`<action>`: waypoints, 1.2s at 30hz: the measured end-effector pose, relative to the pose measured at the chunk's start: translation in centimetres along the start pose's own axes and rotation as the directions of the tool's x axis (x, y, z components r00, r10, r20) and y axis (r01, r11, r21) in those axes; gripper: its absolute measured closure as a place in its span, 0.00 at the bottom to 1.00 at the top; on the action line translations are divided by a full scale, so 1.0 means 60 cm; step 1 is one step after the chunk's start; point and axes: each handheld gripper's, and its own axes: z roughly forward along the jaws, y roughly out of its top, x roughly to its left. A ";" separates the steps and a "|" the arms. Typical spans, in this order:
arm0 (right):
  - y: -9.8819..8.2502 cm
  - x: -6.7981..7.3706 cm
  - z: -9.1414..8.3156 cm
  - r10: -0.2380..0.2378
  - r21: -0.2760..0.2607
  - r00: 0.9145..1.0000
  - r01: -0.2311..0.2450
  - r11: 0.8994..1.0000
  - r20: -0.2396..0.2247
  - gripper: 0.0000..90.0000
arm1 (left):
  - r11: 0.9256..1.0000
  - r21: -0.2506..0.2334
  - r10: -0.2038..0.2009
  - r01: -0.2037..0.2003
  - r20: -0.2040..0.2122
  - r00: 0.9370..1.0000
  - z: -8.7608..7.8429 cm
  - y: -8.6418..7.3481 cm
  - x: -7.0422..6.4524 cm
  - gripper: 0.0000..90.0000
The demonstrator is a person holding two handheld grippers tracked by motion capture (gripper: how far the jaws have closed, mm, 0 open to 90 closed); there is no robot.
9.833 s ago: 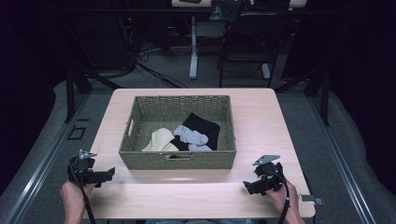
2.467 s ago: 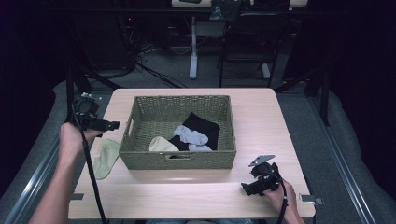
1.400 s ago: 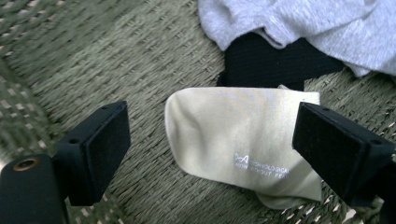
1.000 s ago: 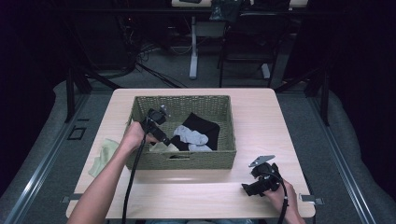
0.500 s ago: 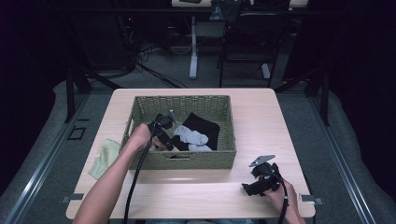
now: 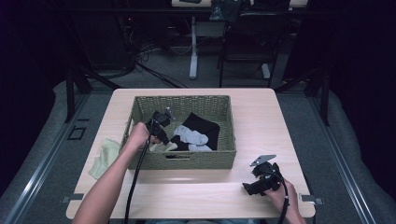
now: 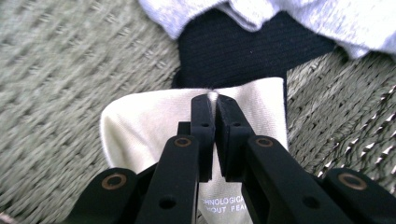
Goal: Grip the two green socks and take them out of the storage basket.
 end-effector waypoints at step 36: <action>0.000 0.006 -0.002 -0.002 0.015 1.000 0.002 1.000 0.008 0.06 | 0.952 -0.299 0.005 -0.059 -0.179 0.984 -0.272 -0.018 -0.025 0.96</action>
